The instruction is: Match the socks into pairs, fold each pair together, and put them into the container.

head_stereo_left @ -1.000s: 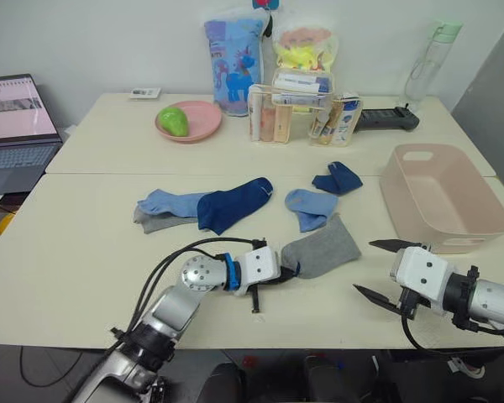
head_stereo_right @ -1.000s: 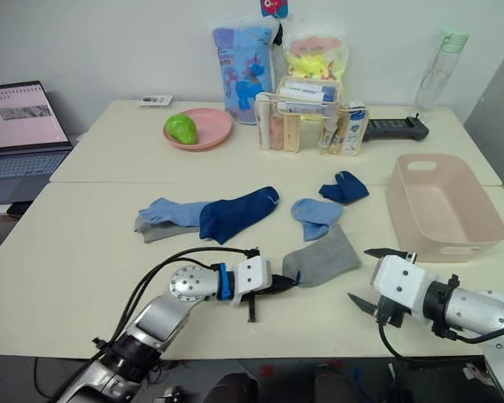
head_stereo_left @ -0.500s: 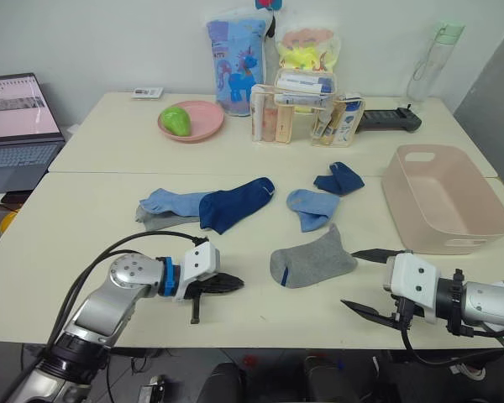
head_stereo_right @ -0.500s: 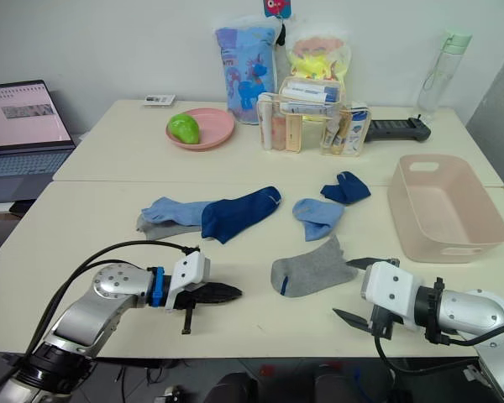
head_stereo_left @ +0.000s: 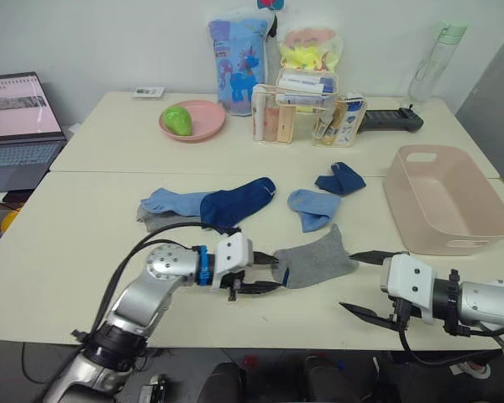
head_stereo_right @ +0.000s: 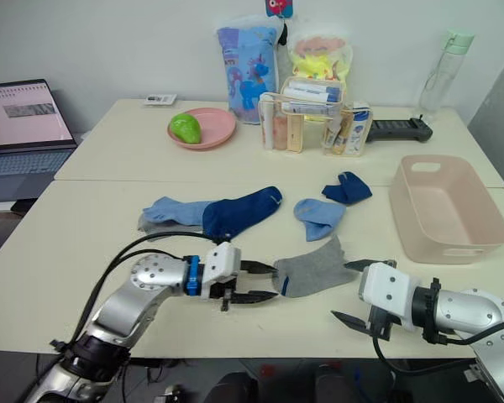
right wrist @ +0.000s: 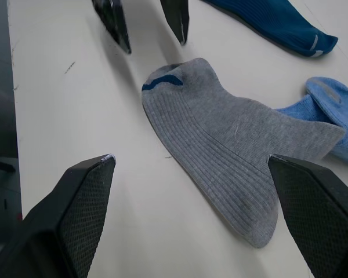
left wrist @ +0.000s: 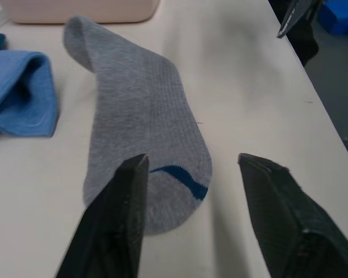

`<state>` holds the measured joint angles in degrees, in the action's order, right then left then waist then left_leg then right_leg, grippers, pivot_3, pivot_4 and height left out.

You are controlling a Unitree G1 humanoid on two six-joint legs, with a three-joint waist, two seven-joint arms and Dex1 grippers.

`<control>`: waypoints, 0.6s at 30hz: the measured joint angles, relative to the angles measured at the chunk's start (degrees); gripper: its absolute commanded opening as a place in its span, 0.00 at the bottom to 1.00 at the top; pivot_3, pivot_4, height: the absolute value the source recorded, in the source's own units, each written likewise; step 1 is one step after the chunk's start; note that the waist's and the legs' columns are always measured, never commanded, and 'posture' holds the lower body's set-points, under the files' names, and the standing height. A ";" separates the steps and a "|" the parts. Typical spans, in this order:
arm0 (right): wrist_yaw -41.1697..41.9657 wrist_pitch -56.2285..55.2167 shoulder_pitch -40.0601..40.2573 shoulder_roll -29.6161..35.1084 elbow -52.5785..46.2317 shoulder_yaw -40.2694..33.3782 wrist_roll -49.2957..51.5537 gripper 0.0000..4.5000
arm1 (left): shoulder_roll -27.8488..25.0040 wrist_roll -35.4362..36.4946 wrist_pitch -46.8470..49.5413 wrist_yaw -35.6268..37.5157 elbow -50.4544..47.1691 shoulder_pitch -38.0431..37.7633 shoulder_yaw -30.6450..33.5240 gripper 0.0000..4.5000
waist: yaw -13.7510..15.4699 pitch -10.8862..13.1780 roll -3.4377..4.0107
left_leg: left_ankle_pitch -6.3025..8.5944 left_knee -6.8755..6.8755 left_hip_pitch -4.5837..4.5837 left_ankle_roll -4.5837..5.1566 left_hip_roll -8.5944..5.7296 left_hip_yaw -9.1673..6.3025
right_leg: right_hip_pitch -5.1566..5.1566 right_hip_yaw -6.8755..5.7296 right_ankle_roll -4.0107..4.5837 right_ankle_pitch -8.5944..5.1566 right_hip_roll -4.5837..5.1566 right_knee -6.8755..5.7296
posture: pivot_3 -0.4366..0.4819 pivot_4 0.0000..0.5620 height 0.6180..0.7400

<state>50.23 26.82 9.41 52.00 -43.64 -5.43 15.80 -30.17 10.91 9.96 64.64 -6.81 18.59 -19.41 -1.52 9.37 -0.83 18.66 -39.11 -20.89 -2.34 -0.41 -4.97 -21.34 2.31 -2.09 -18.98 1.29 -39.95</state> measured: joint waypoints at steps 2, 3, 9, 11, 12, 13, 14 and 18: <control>-0.27 0.00 0.09 -0.01 -0.01 0.04 -0.04 1.00 | 1.63 -2.35 -0.34 -1.80 2.73 1.29 -1.20 0.91 | -0.05 0.00 0.00 | 0.00 0.00 0.02 0.00 0.00 0.01 | 0.00 0.00 0.00 0.00 0.00 -0.03 | 0.48 0.27 0.69; -0.34 0.00 0.07 -0.02 -0.04 0.05 -0.04 1.00 | 2.37 -3.47 -0.38 -2.88 4.20 2.10 -1.46 0.98 | -0.04 0.00 0.00 | 0.00 -0.01 0.01 0.00 0.00 -0.01 | 0.00 -0.02 0.00 0.00 -0.01 -0.03 | 0.48 0.27 0.69; -0.81 0.02 0.10 -0.30 -0.12 0.87 -0.08 1.00 | 5.50 -6.80 -0.38 -6.36 9.70 3.62 -2.16 0.95 | -0.03 0.00 -0.01 | 0.00 -0.01 0.00 0.00 0.00 0.00 | -0.01 0.00 0.00 0.00 -0.01 -0.01 | 0.48 0.27 0.69; -0.89 0.03 0.20 -0.31 -0.12 1.06 -0.08 1.00 | 5.57 -6.79 -0.35 -5.85 9.82 3.65 -2.51 0.86 | -0.03 0.00 0.00 | 0.00 -0.01 0.00 0.00 0.00 -0.01 | -0.01 -0.01 0.00 0.00 -0.01 -0.02 | 0.48 0.27 0.69; -1.03 0.03 0.24 -0.31 -0.13 1.06 -0.08 1.00 | 5.57 -6.79 -0.36 -5.41 9.83 3.64 -2.61 0.79 | -0.03 0.00 0.00 | -0.01 -0.01 0.00 0.00 0.00 -0.01 | 0.00 -0.01 0.00 0.00 -0.01 -0.02 | 0.48 0.27 0.69; -1.21 0.04 0.28 -0.32 -0.14 1.06 -0.08 1.00 | 5.57 -6.78 -0.41 -5.21 9.84 3.64 -2.69 0.72 | -0.03 -0.01 0.00 | -0.01 -0.02 0.00 -0.01 0.00 -0.01 | 0.00 0.00 0.00 0.00 0.00 -0.02 | 0.48 0.27 0.69; -1.41 0.05 0.29 -0.33 -0.15 1.06 -0.08 1.00 | 5.57 -6.78 -0.48 -5.17 9.90 3.64 -2.70 0.65 | -0.03 0.00 0.00 | -0.01 -0.02 0.00 -0.01 0.00 -0.01 | 0.00 0.00 0.00 0.00 -0.01 -0.02 | 0.48 0.27 0.69; -1.74 0.06 0.28 -0.34 -0.15 1.06 -0.08 1.00 | 5.57 -6.74 -0.97 -5.06 10.11 3.64 -2.69 0.37 | -0.03 -0.01 -0.01 | -0.01 -0.02 0.01 -0.01 0.00 -0.01 | 0.00 0.00 0.00 0.00 0.00 -0.02 | 0.48 0.27 0.69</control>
<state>48.49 26.88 9.69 51.66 -43.79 -4.38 15.73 -24.61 4.17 8.99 59.58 3.30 22.23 -22.11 -1.55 9.36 -0.84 18.65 -39.13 -20.89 -2.34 -0.41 -4.98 -21.34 2.31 -2.09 -18.98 1.29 -39.97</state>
